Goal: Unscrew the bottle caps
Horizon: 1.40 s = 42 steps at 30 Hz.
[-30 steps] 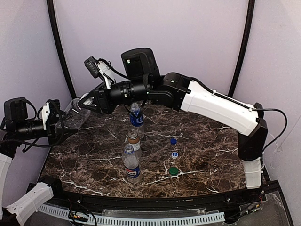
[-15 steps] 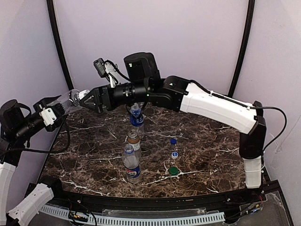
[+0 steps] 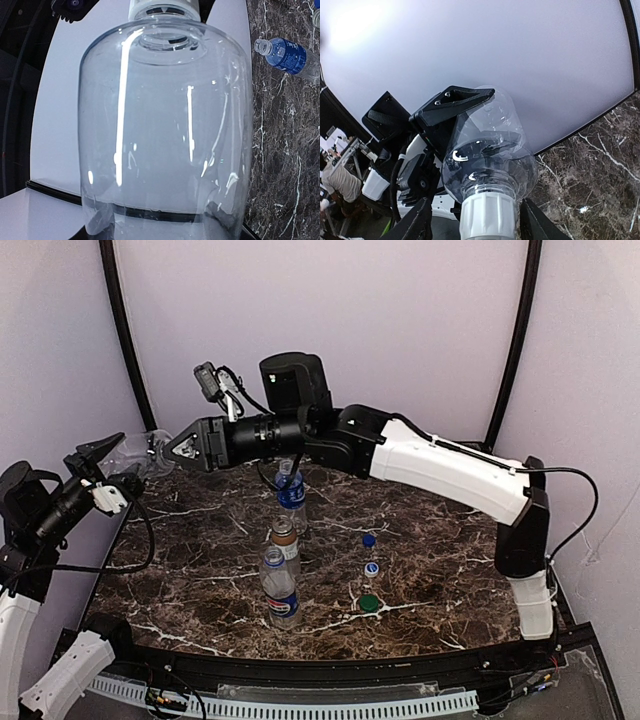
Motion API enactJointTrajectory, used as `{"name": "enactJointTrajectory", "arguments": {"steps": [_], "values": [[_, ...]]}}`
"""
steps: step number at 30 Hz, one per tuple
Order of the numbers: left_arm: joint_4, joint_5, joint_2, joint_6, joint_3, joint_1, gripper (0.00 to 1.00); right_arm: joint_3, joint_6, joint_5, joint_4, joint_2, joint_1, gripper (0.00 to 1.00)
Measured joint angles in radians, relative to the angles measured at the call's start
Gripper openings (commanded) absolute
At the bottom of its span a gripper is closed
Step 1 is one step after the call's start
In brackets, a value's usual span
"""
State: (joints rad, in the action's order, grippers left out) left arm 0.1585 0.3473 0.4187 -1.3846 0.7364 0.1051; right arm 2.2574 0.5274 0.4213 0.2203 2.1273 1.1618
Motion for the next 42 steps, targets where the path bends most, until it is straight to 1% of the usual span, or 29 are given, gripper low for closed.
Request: {"name": "enactJointTrajectory", "arguments": {"steps": [4, 7, 8, 11, 15, 17, 18, 21, 24, 28, 32, 34, 36, 38, 40, 41, 42], "values": [[-0.016, 0.0, 0.0, -0.011, 0.0, 0.0, 0.45, 0.008, 0.019, 0.016, -0.003, 0.025, 0.0, 0.22], [-0.015, -0.001, -0.001, -0.026, -0.001, 0.003, 0.45, 0.008, 0.012, 0.019, -0.003, 0.03, -0.003, 0.02], [-0.016, 0.0, -0.001, -0.031, -0.004, 0.004, 0.45, 0.007, 0.008, 0.021, -0.003, 0.03, -0.004, 0.0], [-0.01, 0.006, -0.008, -0.043, -0.005, 0.004, 0.45, -0.001, -0.003, 0.027, -0.006, 0.03, -0.004, 0.0], [0.051, 0.021, -0.019, -0.071, 0.0, 0.003, 0.45, -0.042, -0.051, 0.033, -0.006, 0.018, 0.001, 0.0], [0.107, 0.042, -0.018, -0.09, 0.02, 0.002, 0.44, -0.063, -0.116, 0.027, 0.013, 0.005, 0.012, 0.0], [0.16, 0.057, -0.013, -0.093, 0.048, 0.0, 0.44, -0.075, -0.177, 0.011, 0.026, -0.006, 0.023, 0.0], [0.306, 0.11, 0.01, -0.074, 0.137, -0.005, 0.44, -0.115, -0.426, -0.097, 0.067, -0.061, 0.077, 0.0], [0.425, 0.191, 0.018, -0.012, 0.2, -0.005, 0.44, -0.18, -0.697, -0.246, 0.079, -0.13, 0.144, 0.0], [0.564, 0.304, 0.023, 0.07, 0.228, -0.004, 0.42, -0.306, -1.061, -0.427, 0.041, -0.216, 0.234, 0.0], [0.698, 0.399, 0.048, 0.084, 0.233, -0.002, 0.4, -0.427, -1.415, -0.567, -0.028, -0.261, 0.303, 0.0], [0.747, 0.415, 0.056, 0.07, 0.234, 0.002, 0.4, -0.498, -1.623, -0.646, -0.099, -0.275, 0.338, 0.0], [0.785, 0.412, 0.056, 0.048, 0.235, 0.002, 0.4, -0.547, -1.786, -0.71, -0.17, -0.276, 0.361, 0.0], [0.815, 0.402, 0.057, 0.033, 0.239, 0.002, 0.4, -0.578, -1.92, -0.759, -0.223, -0.274, 0.373, 0.0], [0.826, 0.396, 0.058, 0.027, 0.243, 0.002, 0.4, -0.6, -2.016, -0.786, -0.266, -0.273, 0.383, 0.0], [0.828, 0.394, 0.058, 0.025, 0.245, 0.002, 0.4, -0.615, -2.057, -0.795, -0.295, -0.273, 0.385, 0.1], [0.828, 0.389, 0.058, 0.024, 0.245, 0.002, 0.4, -0.629, -2.093, -0.804, -0.327, -0.273, 0.386, 0.34]]}}
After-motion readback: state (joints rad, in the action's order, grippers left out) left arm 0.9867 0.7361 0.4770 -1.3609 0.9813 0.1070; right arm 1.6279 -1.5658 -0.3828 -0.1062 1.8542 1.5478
